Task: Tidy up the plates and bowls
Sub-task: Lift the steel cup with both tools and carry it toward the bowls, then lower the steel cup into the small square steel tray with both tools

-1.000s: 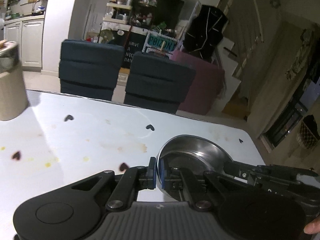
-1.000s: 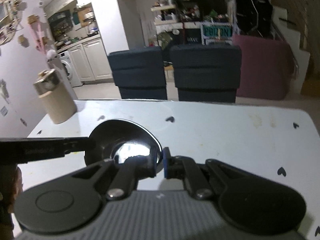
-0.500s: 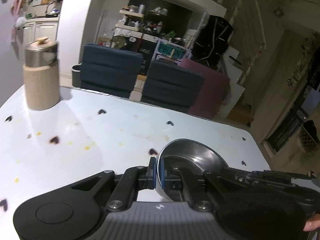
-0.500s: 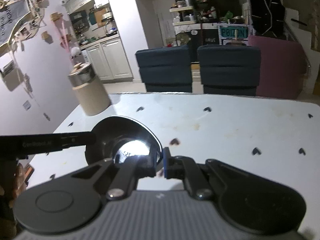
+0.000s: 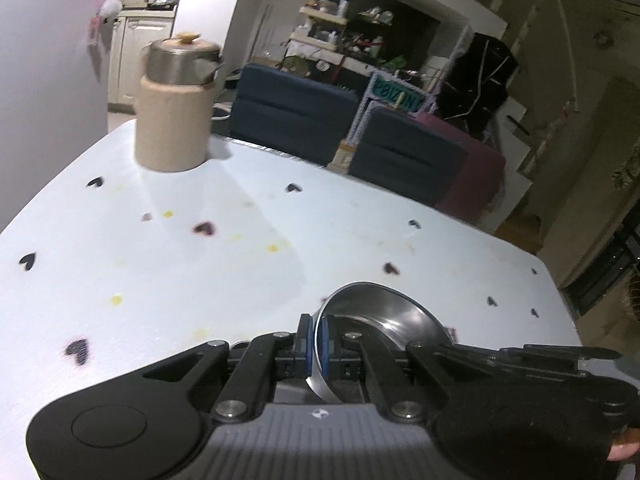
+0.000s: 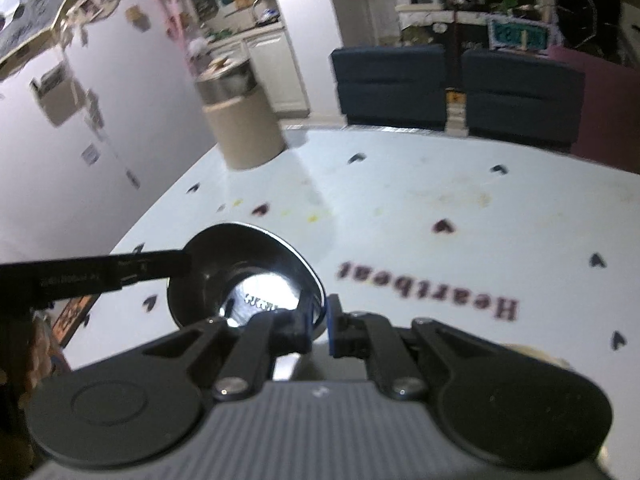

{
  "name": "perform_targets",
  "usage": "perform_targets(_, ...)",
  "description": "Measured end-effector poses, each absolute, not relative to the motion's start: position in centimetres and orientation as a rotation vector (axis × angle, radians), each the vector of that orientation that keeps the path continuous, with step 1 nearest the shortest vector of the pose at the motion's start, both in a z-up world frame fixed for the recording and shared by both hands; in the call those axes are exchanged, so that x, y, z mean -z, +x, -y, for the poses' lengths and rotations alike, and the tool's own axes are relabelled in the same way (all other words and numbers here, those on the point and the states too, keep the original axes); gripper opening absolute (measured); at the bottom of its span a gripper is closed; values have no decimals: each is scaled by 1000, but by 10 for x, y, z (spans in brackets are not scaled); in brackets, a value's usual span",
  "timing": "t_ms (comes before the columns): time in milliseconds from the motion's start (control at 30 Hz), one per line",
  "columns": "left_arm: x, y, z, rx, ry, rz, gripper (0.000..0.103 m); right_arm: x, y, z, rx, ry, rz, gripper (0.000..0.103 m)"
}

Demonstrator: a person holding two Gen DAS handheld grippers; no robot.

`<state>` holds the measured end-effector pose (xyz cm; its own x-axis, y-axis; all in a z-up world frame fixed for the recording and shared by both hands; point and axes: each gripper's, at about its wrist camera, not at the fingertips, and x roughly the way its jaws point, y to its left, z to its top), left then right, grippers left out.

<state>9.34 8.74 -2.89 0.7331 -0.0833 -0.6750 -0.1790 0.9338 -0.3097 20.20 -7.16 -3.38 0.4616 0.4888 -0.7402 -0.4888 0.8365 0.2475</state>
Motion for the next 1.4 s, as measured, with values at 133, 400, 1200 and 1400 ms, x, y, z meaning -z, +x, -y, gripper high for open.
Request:
perform_targets(133, 34, 92, -98, -66, -363, -770, 4, 44, 204, 59, -614, -17, -960, 9)
perform_targets(400, 48, 98, -107, -48, -336, -817, 6, 65, 205, 46, -618, 52, -1081, 10)
perform_targets(1200, 87, 133, -105, -54, -219, -938, 15, 100, 202, 12, -616, 40, -1239, 13)
perform_targets(1400, 92, 139, -101, -48, -195, -953, 16, 108, 203, 2, -614, 21, -1256, 14)
